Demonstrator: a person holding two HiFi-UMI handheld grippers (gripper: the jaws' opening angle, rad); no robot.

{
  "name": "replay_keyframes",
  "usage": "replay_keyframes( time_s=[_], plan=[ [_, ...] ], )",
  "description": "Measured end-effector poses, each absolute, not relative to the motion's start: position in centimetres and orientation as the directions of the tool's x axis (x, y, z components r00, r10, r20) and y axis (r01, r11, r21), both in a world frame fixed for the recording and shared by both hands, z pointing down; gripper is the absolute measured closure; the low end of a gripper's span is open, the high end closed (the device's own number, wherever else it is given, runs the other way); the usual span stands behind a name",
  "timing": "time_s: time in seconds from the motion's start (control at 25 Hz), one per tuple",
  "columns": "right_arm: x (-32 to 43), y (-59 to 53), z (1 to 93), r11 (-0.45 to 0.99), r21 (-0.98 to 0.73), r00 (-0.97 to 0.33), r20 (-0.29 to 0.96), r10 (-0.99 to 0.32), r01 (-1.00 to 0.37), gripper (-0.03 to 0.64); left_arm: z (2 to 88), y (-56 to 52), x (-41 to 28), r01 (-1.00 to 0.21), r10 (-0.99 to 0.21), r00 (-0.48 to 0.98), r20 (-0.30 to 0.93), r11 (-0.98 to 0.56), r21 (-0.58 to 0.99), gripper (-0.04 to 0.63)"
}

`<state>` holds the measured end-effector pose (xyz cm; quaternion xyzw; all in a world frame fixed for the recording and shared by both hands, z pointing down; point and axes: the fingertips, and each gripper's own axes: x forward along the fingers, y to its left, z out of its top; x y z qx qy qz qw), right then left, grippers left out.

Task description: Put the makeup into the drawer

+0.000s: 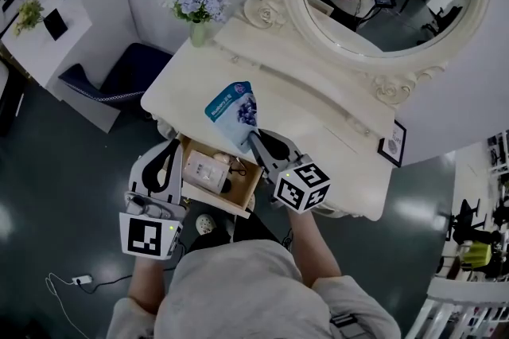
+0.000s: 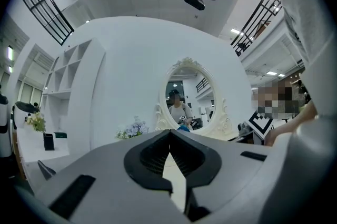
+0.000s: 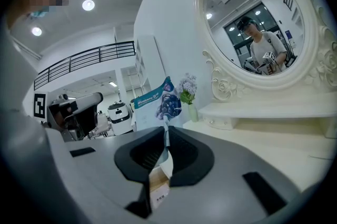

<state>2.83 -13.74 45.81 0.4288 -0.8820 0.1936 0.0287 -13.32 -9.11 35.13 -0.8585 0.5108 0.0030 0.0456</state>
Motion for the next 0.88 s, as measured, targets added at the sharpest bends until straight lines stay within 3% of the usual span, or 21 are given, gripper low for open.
replay_keyframes(
  time_s=[0.52, 0.88],
  plan=[
    [2.0, -11.3, 49.1, 0.537, -0.324, -0.621, 0.288, -0.729, -0.779, 0.581, 36.9, -7.3, -13.8, -0.852, -0.858, 0.512, 0.03, -0.513, -0.105, 0.581],
    [1.5, -10.0, 52.2, 0.529, -0.326, -0.62, 0.354, -0.7, -0.784, 0.581, 36.6, -6.7, -14.1, -0.859, -0.863, 0.505, 0.006, -0.503, -0.096, 0.581]
  ],
)
